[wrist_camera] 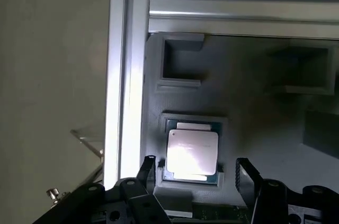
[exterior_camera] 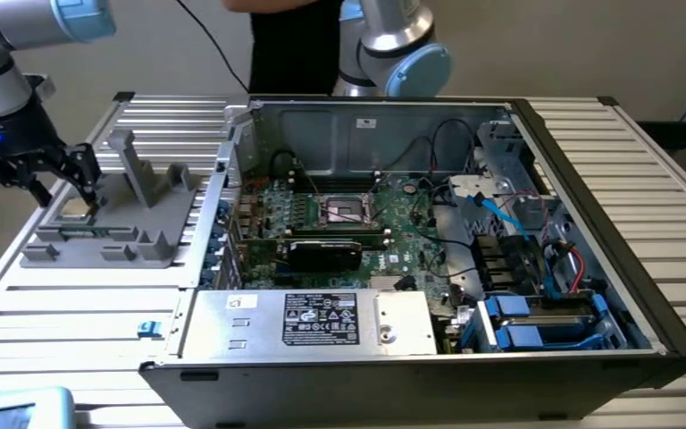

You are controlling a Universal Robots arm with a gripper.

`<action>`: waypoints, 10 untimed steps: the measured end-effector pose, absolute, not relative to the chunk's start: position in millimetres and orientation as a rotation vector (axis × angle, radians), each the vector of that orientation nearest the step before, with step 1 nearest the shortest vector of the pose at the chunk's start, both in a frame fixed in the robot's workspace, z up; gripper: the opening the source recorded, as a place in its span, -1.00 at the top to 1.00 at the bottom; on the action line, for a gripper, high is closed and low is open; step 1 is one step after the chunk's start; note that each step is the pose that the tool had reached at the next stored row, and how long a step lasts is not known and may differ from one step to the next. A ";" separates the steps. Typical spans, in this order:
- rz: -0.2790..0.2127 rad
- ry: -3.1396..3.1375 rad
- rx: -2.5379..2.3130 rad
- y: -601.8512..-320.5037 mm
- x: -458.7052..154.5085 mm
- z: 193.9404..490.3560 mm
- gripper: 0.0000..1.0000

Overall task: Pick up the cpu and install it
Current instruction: 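Pick up the cpu and move it towards the insertion slot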

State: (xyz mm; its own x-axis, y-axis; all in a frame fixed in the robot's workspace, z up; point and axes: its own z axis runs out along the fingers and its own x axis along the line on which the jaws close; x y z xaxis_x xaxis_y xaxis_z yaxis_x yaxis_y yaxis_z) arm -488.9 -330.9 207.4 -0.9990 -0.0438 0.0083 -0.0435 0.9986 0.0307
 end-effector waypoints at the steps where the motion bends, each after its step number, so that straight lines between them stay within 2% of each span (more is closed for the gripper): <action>1: -0.048 -3.132 0.068 -330.9 -488.9 205.7 -0.44; 10: -0.057 -3.108 0.065 -330.9 -487.1 201.5 -0.44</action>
State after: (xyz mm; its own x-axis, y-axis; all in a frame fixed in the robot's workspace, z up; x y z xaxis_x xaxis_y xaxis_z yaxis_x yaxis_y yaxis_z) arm -487.1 -330.9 201.5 -0.9986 -0.0427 0.0317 -0.0415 0.9984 0.0374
